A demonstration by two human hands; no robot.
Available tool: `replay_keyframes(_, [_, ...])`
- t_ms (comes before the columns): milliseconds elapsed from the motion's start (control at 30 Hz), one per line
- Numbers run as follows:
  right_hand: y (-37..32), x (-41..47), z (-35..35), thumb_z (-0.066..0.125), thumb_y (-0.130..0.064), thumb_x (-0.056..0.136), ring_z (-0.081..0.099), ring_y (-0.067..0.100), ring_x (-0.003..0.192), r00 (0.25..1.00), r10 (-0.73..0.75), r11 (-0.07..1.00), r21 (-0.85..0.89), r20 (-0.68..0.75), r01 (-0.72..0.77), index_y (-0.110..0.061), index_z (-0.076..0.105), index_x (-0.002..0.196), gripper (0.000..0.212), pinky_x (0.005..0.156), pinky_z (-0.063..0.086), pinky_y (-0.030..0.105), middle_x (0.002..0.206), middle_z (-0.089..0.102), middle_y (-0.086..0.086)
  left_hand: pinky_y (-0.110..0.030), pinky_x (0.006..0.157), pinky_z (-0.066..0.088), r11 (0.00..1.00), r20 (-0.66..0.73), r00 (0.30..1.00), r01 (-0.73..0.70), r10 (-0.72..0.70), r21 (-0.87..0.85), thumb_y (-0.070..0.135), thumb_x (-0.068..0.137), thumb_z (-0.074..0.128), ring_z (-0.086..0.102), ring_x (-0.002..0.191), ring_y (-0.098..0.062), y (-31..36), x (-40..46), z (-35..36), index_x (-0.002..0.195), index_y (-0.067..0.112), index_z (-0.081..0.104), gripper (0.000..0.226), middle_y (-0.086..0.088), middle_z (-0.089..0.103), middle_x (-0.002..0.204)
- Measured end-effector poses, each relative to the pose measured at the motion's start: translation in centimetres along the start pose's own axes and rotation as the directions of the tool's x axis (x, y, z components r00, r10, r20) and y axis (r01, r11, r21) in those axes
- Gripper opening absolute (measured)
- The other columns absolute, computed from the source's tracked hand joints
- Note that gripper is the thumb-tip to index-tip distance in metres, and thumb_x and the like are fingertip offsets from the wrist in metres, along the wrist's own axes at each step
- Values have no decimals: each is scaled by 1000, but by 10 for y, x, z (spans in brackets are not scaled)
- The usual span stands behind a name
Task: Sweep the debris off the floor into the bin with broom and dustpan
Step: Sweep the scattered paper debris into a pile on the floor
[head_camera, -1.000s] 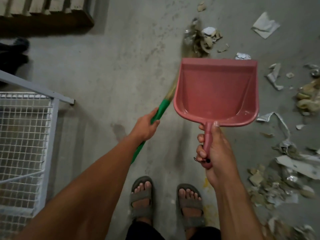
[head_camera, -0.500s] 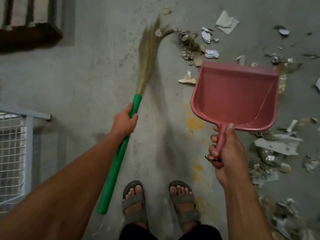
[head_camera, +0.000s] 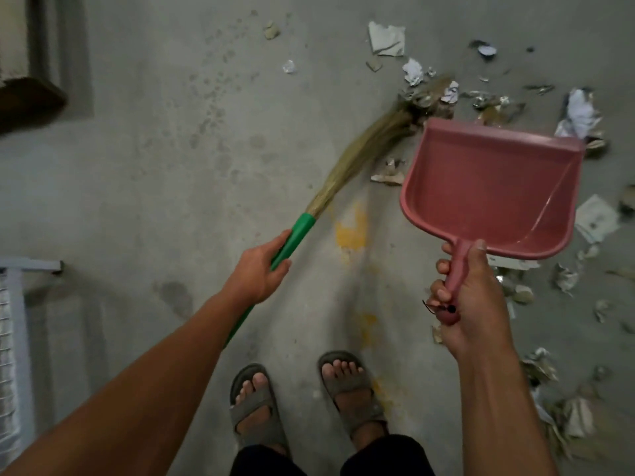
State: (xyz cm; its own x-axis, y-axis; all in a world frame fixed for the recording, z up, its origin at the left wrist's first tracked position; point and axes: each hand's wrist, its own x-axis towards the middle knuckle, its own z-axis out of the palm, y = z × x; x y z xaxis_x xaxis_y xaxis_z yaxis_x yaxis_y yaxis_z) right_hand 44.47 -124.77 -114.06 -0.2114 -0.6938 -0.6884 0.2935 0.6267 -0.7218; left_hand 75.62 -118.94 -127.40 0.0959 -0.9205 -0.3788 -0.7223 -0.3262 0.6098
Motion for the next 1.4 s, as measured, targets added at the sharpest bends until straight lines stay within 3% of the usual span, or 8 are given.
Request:
replay_keyframes(133, [0,0,-22,41,-61,108,38,6,43,1000,-2,999,34,-31,3,-17,63,122,51,39,32,22,73,56,-6,-33,109,46,997,-120,990,63,-69,-48,26,101,66,63,130,-32,-9,-20,5,162,23,41,65,-12,59,150])
replay_keyframes(300, [3,1,-33,43,-62,108,39,7,44,999,-11,999,38,-48,13,-19,66,118,50,42,29,22,73,57,-7,-42,100,50,968,-4,970,244,-245,63,28,106,57,65,116,-43,1,-17,37,166,19,30,67,-25,66,134])
replay_keyframes(533, [5,0,-38,46,-63,106,39,7,44,999,15,1000,25,-35,-14,-20,68,117,49,46,26,24,76,59,-7,-43,99,48,995,258,966,-24,-2,97,27,105,56,62,117,-43,43,-19,88,167,16,27,69,-25,65,133])
replay_keyframes(700, [-17,6,-55,44,-61,108,39,6,43,995,-11,1000,28,-97,14,-21,67,113,47,41,27,20,73,59,-8,-36,91,50,980,232,958,-190,170,66,30,102,60,67,108,-33,52,-41,82,166,24,32,69,-14,69,131])
replay_keyframes(933, [-55,12,-99,45,-59,109,43,6,49,970,-59,993,82,-236,80,-18,67,118,47,39,25,22,70,60,-9,-38,99,53,997,-12,997,-71,70,-14,27,101,63,69,117,-35,56,-68,58,163,21,39,67,-13,66,141])
replay_keyframes(1100, [-57,13,-108,45,-59,109,43,4,48,968,-57,995,71,-246,76,-19,66,121,47,37,22,20,72,61,-10,-40,97,49,992,170,982,69,-87,106,27,105,57,64,115,-41,72,-43,81,166,18,28,68,-21,67,132])
replay_keyframes(1267, [-45,14,-102,44,-60,108,42,4,46,965,-42,998,37,-259,53,-23,68,110,45,37,22,18,76,60,-9,-39,93,47,989,362,932,-82,31,127,28,107,53,63,110,-38,100,-40,115,167,17,24,68,-22,66,125])
replay_keyframes(1400, [-40,8,-94,46,-61,108,41,6,47,967,-37,998,47,-254,51,-21,68,112,46,38,22,19,77,58,-6,-39,84,49,971,360,908,-236,213,22,29,102,56,65,99,-33,103,-57,113,166,19,30,70,-15,68,117])
